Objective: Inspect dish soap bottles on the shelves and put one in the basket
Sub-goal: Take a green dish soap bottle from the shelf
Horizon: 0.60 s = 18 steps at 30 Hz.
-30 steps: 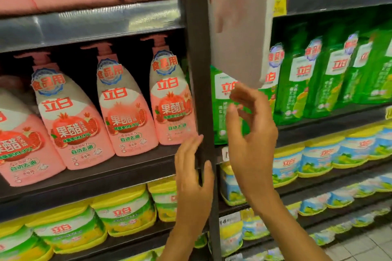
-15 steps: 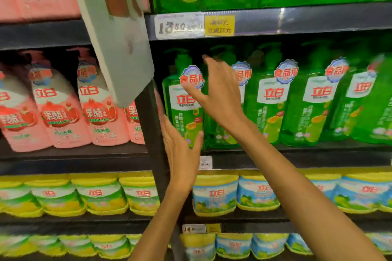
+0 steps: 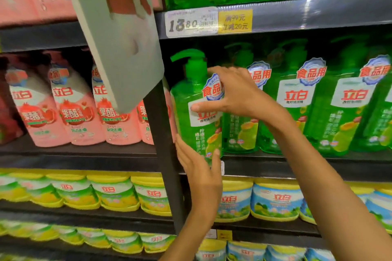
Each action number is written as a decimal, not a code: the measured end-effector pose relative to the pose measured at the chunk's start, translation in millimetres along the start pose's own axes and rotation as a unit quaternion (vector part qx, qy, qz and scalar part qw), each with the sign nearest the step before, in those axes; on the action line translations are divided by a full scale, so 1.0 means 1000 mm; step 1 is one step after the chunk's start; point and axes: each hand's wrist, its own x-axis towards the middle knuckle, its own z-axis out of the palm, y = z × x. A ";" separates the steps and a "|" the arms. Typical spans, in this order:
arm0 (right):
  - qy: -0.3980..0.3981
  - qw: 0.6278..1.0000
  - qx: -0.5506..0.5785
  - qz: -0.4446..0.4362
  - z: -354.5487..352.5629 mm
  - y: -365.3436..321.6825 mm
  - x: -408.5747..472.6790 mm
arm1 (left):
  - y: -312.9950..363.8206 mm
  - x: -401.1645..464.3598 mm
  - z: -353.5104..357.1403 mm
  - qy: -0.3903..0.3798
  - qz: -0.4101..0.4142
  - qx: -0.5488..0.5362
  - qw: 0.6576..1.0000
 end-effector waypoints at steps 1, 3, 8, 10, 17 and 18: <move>-0.016 1.000 0.015 -0.006 -0.002 0.001 -0.003 | 0.000 -0.005 -0.001 0.010 0.011 0.000 1.000; -0.012 0.998 0.054 -0.007 -0.002 0.002 -0.009 | 0.000 -0.009 -0.003 0.038 0.019 0.003 0.999; -0.009 0.982 0.188 -0.007 -0.001 0.000 -0.033 | -0.004 -0.015 -0.015 0.060 -0.010 -0.022 0.998; -0.005 0.957 0.291 -0.004 -0.003 -0.002 -0.047 | -0.007 -0.020 -0.023 0.048 -0.012 -0.022 0.999; 0.025 0.856 0.516 0.011 -0.014 0.023 -0.077 | 0.021 -0.053 -0.009 -0.041 -0.063 -0.155 0.985; 0.025 0.849 0.527 0.016 -0.018 0.026 -0.079 | 0.027 -0.058 -0.005 -0.025 -0.071 -0.167 0.983</move>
